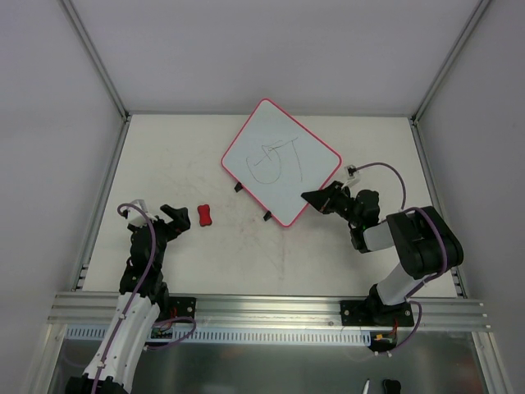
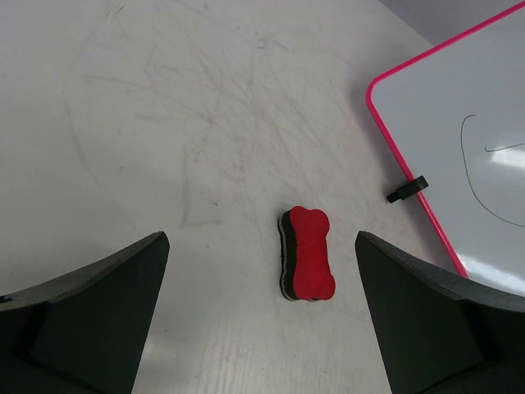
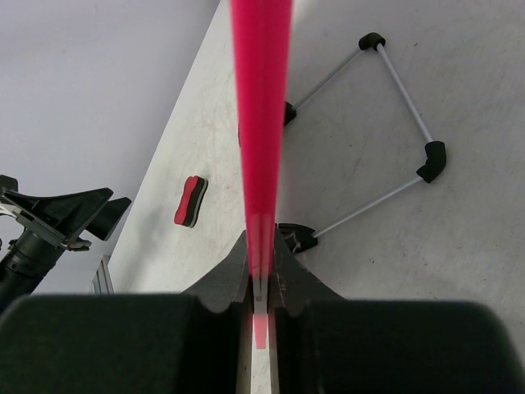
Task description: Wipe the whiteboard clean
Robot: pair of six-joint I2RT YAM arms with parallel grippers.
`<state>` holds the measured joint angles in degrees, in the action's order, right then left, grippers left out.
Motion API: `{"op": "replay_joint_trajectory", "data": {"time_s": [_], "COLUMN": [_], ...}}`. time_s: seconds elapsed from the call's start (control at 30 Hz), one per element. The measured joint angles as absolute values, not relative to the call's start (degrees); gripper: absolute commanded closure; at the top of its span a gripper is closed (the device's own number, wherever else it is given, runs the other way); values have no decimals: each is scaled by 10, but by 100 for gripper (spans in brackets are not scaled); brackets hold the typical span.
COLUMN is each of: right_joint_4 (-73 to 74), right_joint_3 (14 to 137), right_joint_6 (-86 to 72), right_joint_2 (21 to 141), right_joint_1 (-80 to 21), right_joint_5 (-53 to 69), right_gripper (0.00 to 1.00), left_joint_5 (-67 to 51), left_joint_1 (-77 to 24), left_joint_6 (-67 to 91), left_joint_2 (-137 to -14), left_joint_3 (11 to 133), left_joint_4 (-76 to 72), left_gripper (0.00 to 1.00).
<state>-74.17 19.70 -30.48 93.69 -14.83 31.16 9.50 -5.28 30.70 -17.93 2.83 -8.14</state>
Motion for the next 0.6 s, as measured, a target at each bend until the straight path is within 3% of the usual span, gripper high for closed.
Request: {"op": "replay_joint_trajectory", "data": {"time_s": [0.6], "right_joint_4": [-739], "right_joint_3": [199], "right_joint_6": [-305], "right_joint_2": [936], "right_joint_1": [-148], "right_joint_5": [319], "right_gripper": [100], "left_joint_5": [96], "left_joint_1": [-53], "left_joint_6": [321], "left_joint_2": [-288], "left_joint_3": [74], "left_joint_4": [-78], "left_gripper": [1]}}
